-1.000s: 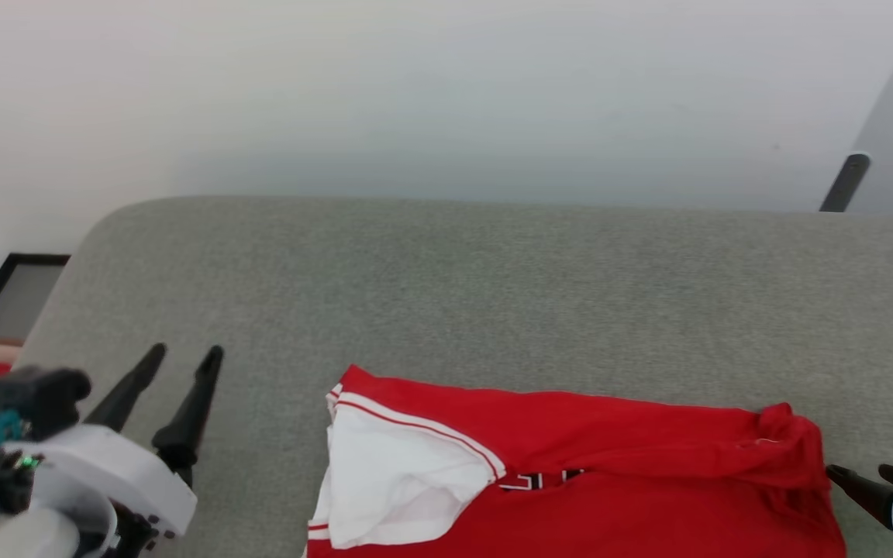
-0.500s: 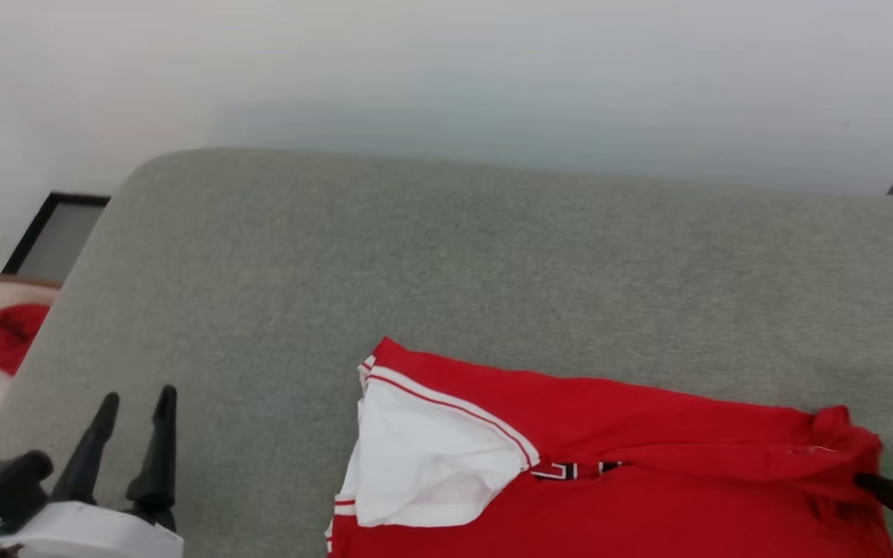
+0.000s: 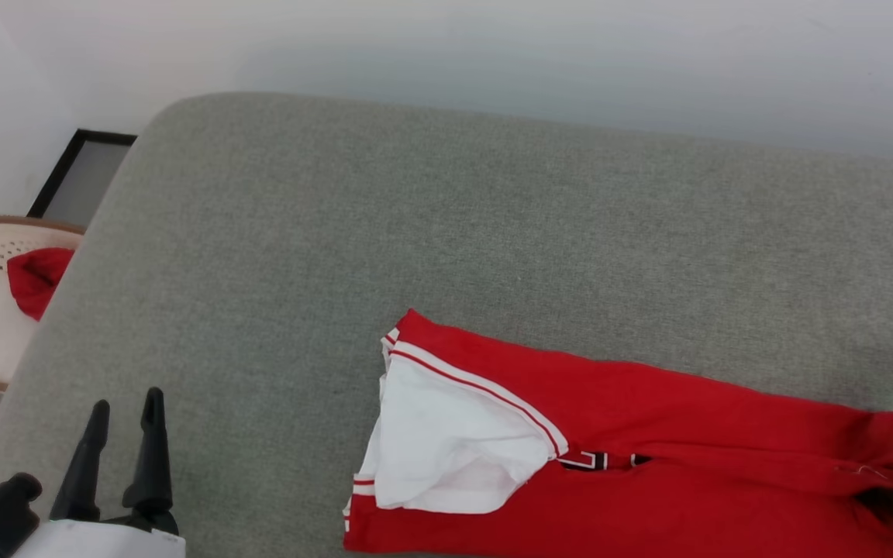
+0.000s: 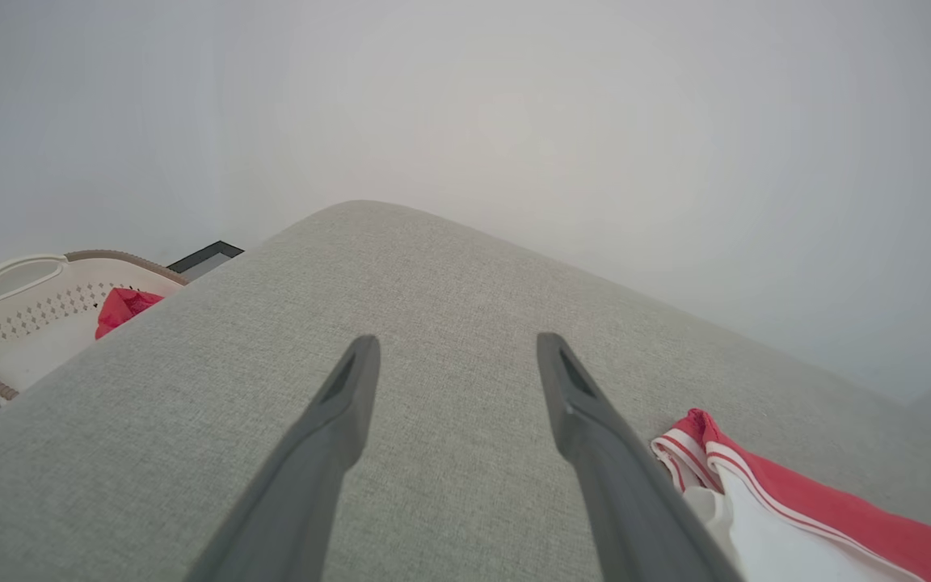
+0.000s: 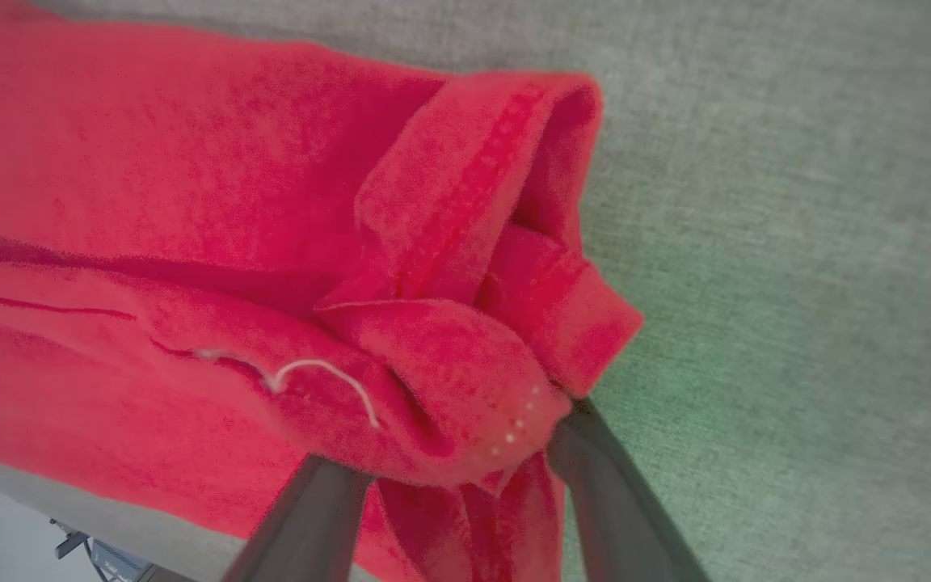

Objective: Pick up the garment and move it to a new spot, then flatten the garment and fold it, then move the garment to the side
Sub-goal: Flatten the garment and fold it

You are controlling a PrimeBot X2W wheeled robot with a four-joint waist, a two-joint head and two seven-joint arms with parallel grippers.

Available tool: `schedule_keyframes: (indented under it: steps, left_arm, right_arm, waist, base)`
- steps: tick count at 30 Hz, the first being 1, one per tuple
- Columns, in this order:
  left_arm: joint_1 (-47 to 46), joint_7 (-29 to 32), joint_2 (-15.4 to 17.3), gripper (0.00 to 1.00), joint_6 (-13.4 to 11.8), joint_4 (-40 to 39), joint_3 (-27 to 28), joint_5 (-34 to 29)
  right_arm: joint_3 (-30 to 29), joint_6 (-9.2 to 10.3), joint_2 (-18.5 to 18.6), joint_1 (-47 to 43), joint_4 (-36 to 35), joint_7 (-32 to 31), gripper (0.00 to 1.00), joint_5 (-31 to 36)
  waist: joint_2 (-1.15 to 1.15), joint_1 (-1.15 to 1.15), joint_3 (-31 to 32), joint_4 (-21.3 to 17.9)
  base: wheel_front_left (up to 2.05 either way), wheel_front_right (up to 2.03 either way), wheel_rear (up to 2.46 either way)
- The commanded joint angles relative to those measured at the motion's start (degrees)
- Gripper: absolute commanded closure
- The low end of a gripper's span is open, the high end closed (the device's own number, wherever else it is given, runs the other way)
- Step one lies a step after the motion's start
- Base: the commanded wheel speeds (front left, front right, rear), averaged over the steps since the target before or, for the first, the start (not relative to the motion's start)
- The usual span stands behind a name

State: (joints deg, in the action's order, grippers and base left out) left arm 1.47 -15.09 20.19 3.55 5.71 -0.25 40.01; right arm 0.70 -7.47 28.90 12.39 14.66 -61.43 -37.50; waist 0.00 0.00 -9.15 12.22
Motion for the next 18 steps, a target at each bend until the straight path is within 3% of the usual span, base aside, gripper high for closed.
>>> schedule_keyframes:
  steps: [1, 10, 18]
  left_arm:
    - [-0.16, 0.02, -0.45, 0.0, 0.42, 0.02, 0.54, -0.49]
    - [-0.77, 0.01, -3.97, 0.0, 2.64, 1.26, 3.64, -2.09]
    - [0.27, 0.01, -4.53, 0.0, 3.46, 1.11, 5.23, -2.63]
  right_arm:
    - [1.69, -0.03, -1.78, -0.36, 1.16, -0.46, 1.0, -0.9]
    - [2.18, -0.01, -1.13, 1.89, 1.74, -0.26, 1.0, -2.85]
    - [1.45, 0.04, 2.01, 3.99, 3.1, 2.3, 1.0, -2.43]
  waist:
    - [0.0, 0.0, -0.58, 0.33]
    - [0.0, 0.0, -1.5, 0.15]
    - [0.0, 0.0, -0.68, -1.02]
  base:
    - [0.0, 0.0, 0.0]
    - [0.0, 0.0, 0.0]
    - [0.0, 0.0, 0.0]
